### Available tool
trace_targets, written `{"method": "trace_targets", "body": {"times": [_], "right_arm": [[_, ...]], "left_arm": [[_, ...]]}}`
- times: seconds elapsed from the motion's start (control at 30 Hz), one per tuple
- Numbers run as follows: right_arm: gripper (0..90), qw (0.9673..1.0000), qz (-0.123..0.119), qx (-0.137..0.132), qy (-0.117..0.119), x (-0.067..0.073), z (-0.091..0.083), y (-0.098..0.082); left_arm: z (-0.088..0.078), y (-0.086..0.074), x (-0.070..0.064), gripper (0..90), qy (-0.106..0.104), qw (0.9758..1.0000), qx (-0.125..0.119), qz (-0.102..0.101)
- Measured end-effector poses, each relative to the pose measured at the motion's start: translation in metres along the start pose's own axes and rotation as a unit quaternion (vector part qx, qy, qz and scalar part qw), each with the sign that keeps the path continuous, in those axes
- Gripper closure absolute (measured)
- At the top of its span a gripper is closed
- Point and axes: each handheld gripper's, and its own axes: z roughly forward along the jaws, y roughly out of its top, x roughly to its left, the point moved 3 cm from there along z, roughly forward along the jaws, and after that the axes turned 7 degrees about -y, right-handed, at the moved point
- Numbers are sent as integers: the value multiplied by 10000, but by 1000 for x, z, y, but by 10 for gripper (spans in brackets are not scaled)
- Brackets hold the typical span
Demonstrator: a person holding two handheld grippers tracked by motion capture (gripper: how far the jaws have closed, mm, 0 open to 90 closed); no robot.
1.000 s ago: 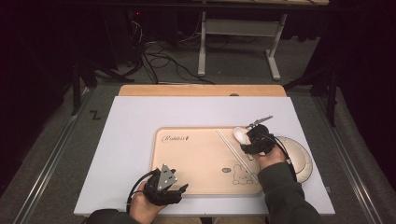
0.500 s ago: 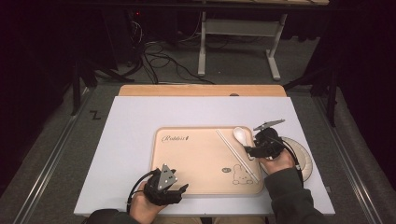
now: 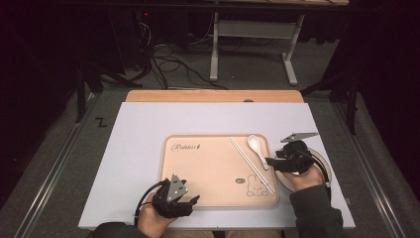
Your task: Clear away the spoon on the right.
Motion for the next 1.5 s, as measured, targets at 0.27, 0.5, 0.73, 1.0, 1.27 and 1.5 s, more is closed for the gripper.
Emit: {"method": "trace_targets", "body": {"times": [0.27, 0.5, 0.73, 1.0, 1.27, 1.5], "right_arm": [[499, 10000, 26, -59, -75, -8, -9, -11], [500, 9998, 136, -79, -106, -15, -14, -23], [506, 9994, 255, -171, -132, -22, -21, -32], [531, 9984, 322, -328, -315, -32, -31, -43], [526, 9974, 512, -298, -399, -44, -36, -54], [517, 9970, 592, -255, -419, -51, -34, -66]], "left_arm": [[0, 0, 0, 347, 1, 10000, 4, -8], [0, 0, 0, 347, -2, 10000, 1, -12], [1, 0, 1, 347, 12, 10000, 12, -20], [1, 0, 2, 344, -7, 10000, -2, -57], [-1, 1, 2, 334, 93, 9999, -118, 24], [-7, 5, 2, 318, 271, 9990, -324, 108]]}}
